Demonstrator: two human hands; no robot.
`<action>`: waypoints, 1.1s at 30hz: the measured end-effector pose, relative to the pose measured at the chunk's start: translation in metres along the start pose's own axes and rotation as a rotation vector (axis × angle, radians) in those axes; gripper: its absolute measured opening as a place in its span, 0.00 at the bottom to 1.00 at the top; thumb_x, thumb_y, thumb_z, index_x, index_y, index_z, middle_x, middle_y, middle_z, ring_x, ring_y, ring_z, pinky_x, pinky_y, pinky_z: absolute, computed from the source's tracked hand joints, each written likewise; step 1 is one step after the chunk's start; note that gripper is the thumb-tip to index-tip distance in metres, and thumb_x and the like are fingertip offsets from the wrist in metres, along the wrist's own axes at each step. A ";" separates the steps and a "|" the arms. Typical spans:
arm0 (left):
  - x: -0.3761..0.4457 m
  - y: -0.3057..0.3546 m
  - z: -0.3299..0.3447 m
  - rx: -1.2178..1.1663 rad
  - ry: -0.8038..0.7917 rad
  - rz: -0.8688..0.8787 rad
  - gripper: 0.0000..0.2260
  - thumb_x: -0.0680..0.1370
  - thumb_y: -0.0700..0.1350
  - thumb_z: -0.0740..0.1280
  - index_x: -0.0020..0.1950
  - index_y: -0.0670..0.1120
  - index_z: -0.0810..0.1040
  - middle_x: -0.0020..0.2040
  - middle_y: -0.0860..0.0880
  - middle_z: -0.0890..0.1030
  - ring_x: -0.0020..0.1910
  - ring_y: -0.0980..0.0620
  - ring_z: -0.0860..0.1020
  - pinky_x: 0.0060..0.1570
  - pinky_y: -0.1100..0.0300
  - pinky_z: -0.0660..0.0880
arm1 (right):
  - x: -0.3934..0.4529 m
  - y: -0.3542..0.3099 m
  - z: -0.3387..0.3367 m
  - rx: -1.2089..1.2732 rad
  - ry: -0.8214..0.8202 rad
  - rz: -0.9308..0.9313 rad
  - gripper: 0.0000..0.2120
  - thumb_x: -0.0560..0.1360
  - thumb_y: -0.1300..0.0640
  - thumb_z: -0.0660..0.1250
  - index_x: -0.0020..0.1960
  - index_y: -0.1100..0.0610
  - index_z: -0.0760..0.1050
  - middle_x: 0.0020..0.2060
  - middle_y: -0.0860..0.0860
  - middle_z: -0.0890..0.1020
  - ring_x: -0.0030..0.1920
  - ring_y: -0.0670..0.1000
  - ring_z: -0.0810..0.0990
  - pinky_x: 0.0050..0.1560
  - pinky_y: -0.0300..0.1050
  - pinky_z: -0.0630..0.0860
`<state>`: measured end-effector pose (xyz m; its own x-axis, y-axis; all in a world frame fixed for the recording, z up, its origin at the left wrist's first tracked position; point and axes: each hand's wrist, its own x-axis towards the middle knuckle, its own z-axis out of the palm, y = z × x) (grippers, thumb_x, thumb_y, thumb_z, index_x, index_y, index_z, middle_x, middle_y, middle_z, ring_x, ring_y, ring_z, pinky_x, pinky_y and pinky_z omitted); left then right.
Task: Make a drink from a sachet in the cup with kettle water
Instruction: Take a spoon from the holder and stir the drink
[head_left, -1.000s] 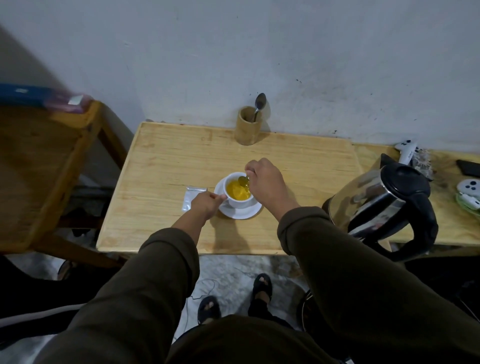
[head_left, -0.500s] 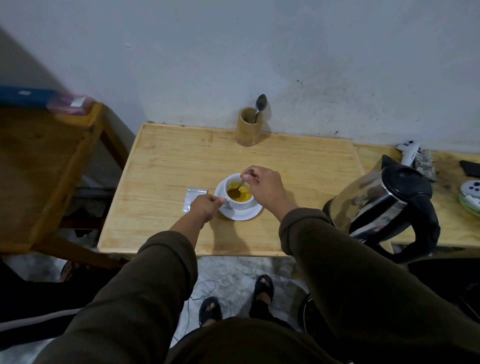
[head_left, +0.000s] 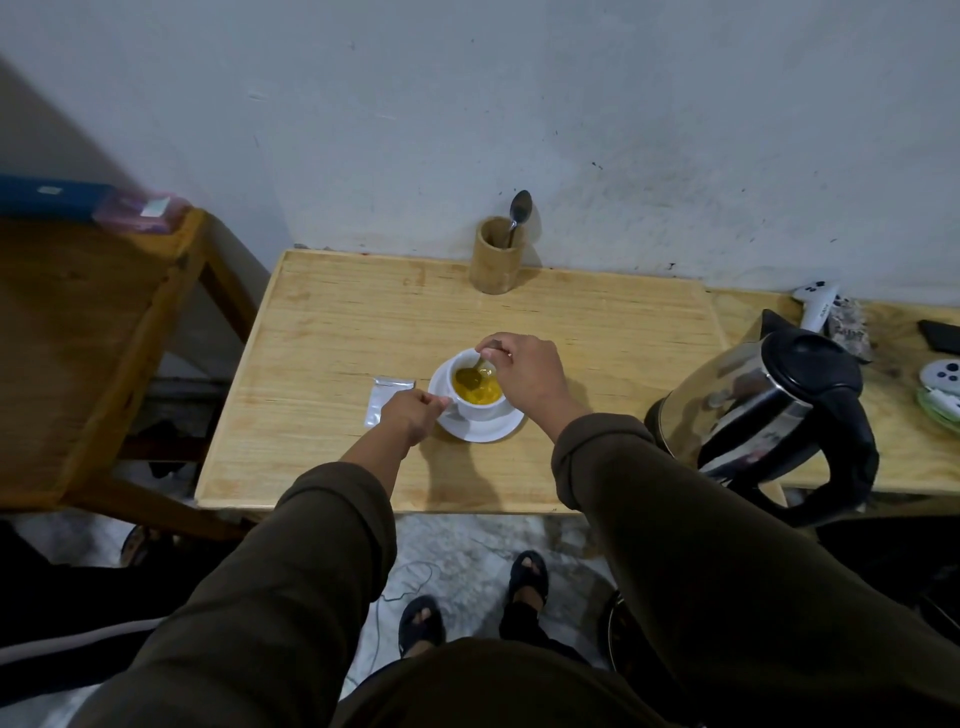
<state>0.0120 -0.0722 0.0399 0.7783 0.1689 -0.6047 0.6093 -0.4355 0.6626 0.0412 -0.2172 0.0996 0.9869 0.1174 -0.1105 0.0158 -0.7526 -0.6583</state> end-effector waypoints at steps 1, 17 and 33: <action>0.000 0.000 0.000 -0.001 0.000 0.001 0.19 0.78 0.52 0.63 0.61 0.40 0.78 0.63 0.40 0.78 0.62 0.41 0.75 0.61 0.51 0.72 | 0.001 -0.001 0.000 0.005 -0.012 0.002 0.10 0.78 0.57 0.60 0.49 0.56 0.81 0.48 0.54 0.85 0.51 0.54 0.80 0.53 0.48 0.76; -0.001 0.001 -0.002 0.015 -0.007 -0.007 0.19 0.78 0.53 0.63 0.63 0.41 0.77 0.63 0.41 0.78 0.63 0.42 0.75 0.62 0.51 0.72 | 0.005 -0.004 0.000 -0.048 -0.002 0.032 0.11 0.78 0.55 0.59 0.51 0.55 0.80 0.50 0.54 0.84 0.52 0.56 0.79 0.51 0.50 0.75; -0.002 0.003 -0.002 0.016 -0.004 -0.015 0.18 0.78 0.52 0.63 0.62 0.42 0.78 0.62 0.41 0.79 0.62 0.43 0.76 0.60 0.54 0.72 | 0.006 -0.003 0.000 -0.025 -0.059 0.004 0.10 0.77 0.55 0.60 0.49 0.56 0.80 0.48 0.55 0.84 0.51 0.56 0.80 0.53 0.51 0.76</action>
<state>0.0124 -0.0722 0.0446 0.7682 0.1718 -0.6168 0.6187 -0.4472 0.6460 0.0470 -0.2148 0.1010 0.9758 0.1517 -0.1575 0.0164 -0.7690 -0.6391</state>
